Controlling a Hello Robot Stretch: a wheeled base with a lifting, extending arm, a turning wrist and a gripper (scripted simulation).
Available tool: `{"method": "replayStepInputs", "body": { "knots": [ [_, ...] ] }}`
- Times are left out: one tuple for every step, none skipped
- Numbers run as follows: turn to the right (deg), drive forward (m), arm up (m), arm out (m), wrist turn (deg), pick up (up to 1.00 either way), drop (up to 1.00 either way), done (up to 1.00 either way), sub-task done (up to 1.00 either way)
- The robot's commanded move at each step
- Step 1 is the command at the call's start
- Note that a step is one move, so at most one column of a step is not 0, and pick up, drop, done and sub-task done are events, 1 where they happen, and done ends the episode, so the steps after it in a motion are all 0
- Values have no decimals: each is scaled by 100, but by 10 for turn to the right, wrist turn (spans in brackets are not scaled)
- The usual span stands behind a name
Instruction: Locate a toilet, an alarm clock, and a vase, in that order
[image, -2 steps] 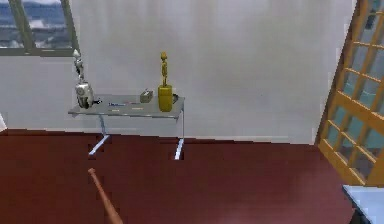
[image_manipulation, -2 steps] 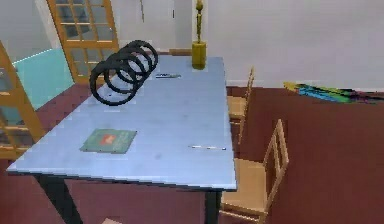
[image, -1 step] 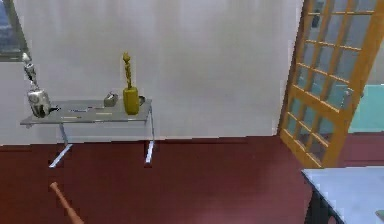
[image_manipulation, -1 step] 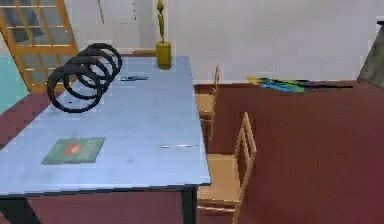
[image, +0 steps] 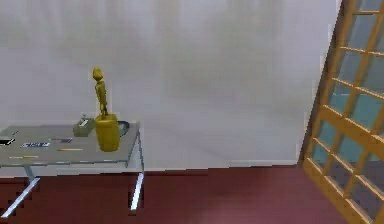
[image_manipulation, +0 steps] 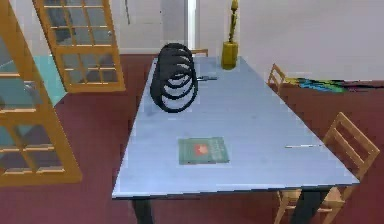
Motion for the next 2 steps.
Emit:
{"method": "replayStepInputs", "body": {
  "knots": [
    [390,0,0,0,0,0,0,0,0],
    [0,60,0,0,0,0,0,0,0]
  ]
}}
